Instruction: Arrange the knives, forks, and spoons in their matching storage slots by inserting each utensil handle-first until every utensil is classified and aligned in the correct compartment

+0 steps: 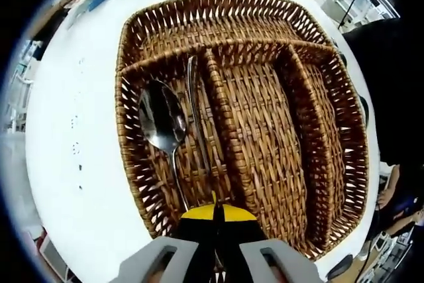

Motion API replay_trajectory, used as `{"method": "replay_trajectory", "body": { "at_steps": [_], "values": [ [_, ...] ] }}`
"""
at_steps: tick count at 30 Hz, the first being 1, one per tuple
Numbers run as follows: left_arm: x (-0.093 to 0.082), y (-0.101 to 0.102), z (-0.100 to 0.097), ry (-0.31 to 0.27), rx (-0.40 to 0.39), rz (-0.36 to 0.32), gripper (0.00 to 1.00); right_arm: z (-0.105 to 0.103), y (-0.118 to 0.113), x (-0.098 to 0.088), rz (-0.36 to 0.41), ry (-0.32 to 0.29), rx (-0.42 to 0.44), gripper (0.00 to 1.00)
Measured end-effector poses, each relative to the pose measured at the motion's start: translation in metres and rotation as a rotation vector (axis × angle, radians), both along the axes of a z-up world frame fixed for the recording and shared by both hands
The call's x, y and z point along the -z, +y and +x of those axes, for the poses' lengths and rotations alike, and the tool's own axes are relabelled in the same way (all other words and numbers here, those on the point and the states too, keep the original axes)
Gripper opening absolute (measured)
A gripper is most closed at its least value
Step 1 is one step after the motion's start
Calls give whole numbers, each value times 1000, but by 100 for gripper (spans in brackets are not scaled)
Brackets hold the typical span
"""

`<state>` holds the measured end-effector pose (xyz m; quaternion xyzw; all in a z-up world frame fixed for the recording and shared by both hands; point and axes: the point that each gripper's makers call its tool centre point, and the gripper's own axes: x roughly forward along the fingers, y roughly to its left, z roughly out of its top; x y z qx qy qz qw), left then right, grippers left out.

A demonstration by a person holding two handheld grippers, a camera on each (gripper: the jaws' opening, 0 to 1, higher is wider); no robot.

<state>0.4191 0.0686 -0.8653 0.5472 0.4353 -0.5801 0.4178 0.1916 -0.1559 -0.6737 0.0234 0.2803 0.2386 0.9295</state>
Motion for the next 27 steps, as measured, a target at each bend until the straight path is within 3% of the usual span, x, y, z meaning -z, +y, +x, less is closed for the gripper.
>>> {"method": "replay_trajectory", "body": {
  "at_steps": [2, 3, 8, 11, 13, 16, 22, 27],
  "values": [
    [2, 2, -4, 20, -19, 9, 0, 0, 1, 0, 0, 0, -2, 96],
    [2, 2, -1, -3, -9, 7, 0, 1, 1, -1, -1, 0, -2, 96],
    [3, -1, 0, 0, 1, -12, 0, 1, 0, -2, -5, -3, -2, 96],
    [3, -1, 1, 6, -66, -7, 0, 1, -1, -3, -7, -6, -2, 96],
    [3, -1, 1, 7, -64, -12, 1, 1, 0, -3, -7, -8, -5, 96],
    [3, -3, 8, -29, -52, -42, 8, -1, 0, -3, -12, -8, -7, 96],
    [0, -3, 7, -33, -81, -70, 13, -3, -1, -3, -11, -11, -5, 96],
    [-14, -4, 14, -50, -167, -159, 20, -2, -1, -7, -8, -25, -2, 97]
  ]
}}
